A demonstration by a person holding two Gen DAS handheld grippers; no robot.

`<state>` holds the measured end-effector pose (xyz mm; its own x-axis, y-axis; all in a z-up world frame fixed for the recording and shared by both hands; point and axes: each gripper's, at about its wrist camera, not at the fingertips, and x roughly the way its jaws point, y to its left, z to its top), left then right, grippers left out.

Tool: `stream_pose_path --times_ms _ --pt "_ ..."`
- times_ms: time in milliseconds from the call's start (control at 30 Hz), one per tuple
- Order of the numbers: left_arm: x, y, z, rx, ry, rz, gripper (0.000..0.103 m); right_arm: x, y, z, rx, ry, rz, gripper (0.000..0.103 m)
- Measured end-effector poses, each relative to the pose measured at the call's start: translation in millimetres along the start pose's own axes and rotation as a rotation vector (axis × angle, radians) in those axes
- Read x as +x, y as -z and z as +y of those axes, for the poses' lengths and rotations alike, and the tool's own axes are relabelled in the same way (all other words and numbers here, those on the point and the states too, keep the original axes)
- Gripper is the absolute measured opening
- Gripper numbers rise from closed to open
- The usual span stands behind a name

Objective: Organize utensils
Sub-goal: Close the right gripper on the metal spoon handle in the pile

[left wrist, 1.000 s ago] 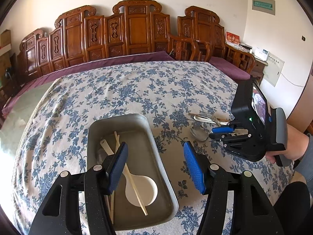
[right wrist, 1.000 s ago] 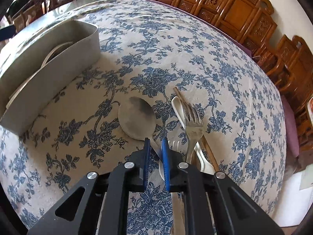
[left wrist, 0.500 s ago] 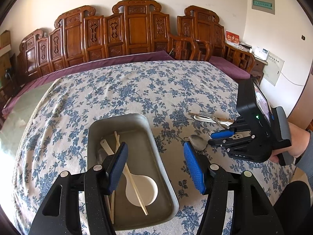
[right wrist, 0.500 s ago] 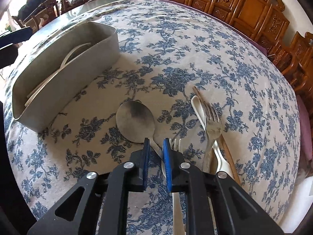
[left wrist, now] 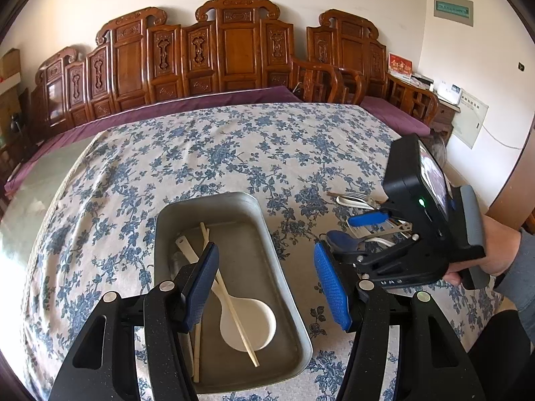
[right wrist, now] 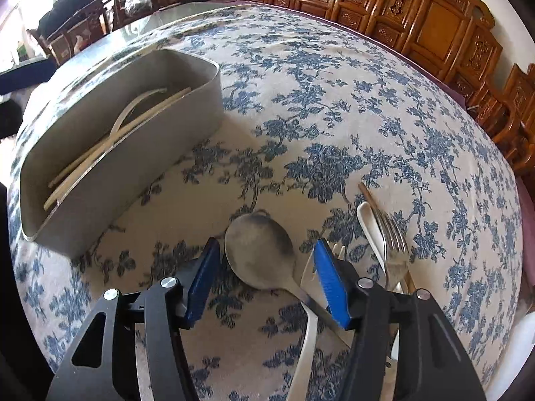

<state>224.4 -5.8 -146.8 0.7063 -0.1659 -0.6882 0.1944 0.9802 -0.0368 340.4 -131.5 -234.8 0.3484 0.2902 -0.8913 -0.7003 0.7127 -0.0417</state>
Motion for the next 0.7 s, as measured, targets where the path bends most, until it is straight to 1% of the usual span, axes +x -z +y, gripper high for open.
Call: stream_pose_path --times_ms 67,167,300,433,533,567,700 --pt "0 0 -1 0.002 0.0 0.002 0.056 -2 -2 0 -0.005 0.012 -0.005 0.061" --pt "0 0 -1 0.002 0.001 0.001 0.056 -11 1 -3 0.003 0.002 -0.019 0.061" --pt "0 0 -1 0.001 0.002 0.003 0.056 -24 17 -7 -0.003 -0.001 0.005 0.059" --pt "-2 -1 1 -0.003 0.005 -0.001 0.056 -37 39 -16 0.026 0.009 0.0 0.053" --pt "-2 0 -1 0.003 0.009 -0.001 0.056 -40 51 -30 0.059 0.022 0.005 0.046" --pt "-2 0 -3 0.007 0.009 0.0 0.056 -40 54 -34 0.066 0.035 0.006 0.044" --pt "-2 1 -7 0.02 0.009 -0.004 0.056 -33 55 -43 0.054 0.058 0.031 0.042"
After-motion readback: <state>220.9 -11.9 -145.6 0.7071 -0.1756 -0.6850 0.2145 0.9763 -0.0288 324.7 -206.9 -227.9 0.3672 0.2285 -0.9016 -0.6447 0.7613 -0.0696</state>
